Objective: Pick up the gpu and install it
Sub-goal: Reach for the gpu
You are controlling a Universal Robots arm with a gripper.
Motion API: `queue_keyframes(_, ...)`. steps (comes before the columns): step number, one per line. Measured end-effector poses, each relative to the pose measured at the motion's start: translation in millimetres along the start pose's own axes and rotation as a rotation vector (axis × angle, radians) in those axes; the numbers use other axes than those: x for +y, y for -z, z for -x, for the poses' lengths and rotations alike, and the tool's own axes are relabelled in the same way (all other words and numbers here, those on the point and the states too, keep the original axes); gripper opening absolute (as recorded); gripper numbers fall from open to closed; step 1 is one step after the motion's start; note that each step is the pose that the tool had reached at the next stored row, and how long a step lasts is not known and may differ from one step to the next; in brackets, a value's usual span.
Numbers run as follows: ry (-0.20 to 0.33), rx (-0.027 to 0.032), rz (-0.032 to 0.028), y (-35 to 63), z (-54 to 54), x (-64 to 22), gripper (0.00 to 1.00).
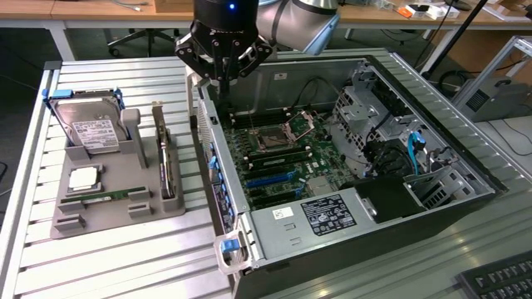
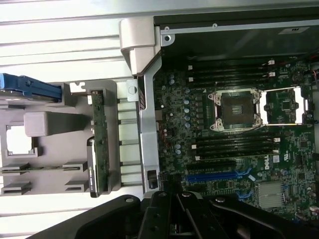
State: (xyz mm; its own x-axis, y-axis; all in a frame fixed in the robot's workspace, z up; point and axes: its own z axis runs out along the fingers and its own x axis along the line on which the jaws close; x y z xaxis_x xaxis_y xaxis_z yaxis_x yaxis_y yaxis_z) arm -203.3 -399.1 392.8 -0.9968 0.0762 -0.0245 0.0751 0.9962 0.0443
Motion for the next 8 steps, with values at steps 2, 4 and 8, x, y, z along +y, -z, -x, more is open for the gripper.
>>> queue_keyframes(2,0.0,0.0,0.0,0.0,-0.9,-0.1,0.1)
queue_keyframes(4,0.0,0.0,0.0,0.0,-1.5,-0.1,0.1)
queue_keyframes(8,0.0,0.0,0.0,0.0,-2.3,-0.2,0.1)
